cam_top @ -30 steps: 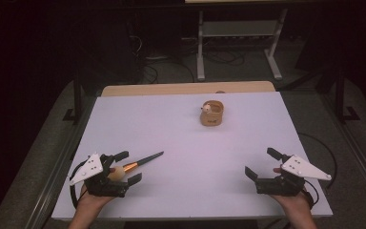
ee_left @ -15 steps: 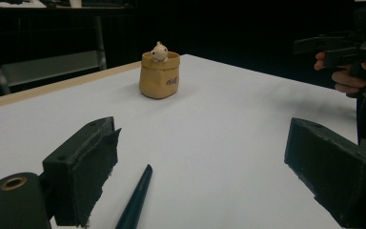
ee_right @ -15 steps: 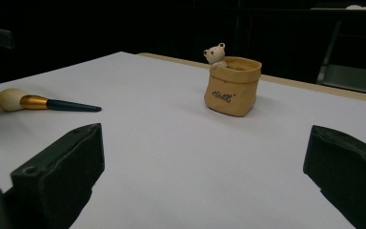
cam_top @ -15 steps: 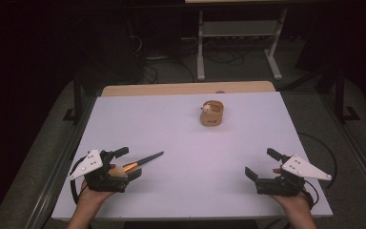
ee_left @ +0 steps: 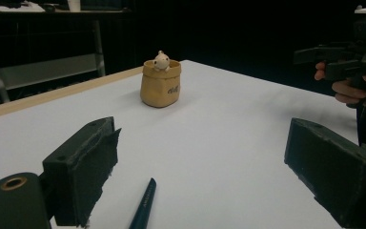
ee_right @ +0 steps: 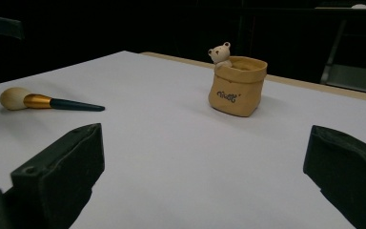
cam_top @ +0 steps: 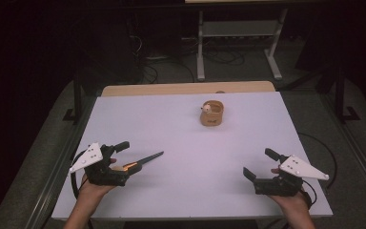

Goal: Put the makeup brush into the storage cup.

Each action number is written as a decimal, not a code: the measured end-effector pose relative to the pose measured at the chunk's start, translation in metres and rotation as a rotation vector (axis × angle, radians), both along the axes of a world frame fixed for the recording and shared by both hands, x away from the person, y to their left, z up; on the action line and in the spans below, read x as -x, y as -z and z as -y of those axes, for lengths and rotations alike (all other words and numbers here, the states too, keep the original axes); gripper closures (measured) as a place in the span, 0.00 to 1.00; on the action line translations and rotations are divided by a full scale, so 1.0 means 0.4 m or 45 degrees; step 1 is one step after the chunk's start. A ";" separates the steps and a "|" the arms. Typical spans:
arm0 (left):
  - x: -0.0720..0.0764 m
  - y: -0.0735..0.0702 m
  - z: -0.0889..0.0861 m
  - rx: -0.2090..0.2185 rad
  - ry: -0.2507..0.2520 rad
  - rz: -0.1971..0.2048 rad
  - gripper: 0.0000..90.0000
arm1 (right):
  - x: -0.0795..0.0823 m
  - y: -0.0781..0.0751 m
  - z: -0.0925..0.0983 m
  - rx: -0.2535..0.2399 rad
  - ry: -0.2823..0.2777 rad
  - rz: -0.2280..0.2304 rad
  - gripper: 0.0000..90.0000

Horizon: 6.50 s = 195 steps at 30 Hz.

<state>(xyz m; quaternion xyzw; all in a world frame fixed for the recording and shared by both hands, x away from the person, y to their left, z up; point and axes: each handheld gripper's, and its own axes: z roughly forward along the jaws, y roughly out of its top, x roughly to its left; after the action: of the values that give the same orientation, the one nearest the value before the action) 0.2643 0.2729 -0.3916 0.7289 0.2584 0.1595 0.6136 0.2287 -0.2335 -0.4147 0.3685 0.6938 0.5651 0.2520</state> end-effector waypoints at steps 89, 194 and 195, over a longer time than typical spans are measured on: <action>-0.220 -0.034 0.025 -0.011 0.028 0.042 0.12 | 0.004 0.002 0.006 0.000 0.011 -0.003 0.00; -0.217 0.028 0.069 -1.029 0.222 -0.442 0.27 | -0.002 0.011 0.017 0.024 0.016 -0.020 0.00; -0.216 0.028 0.069 -1.036 0.221 -0.445 0.28 | -0.002 0.011 0.017 0.025 0.016 -0.020 0.00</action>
<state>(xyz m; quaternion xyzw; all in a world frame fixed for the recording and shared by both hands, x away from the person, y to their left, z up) 0.3508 0.2452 -0.4028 0.9458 0.2123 0.0708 0.2352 0.2295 -0.2402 -0.4191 0.3748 0.6989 0.5537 0.2539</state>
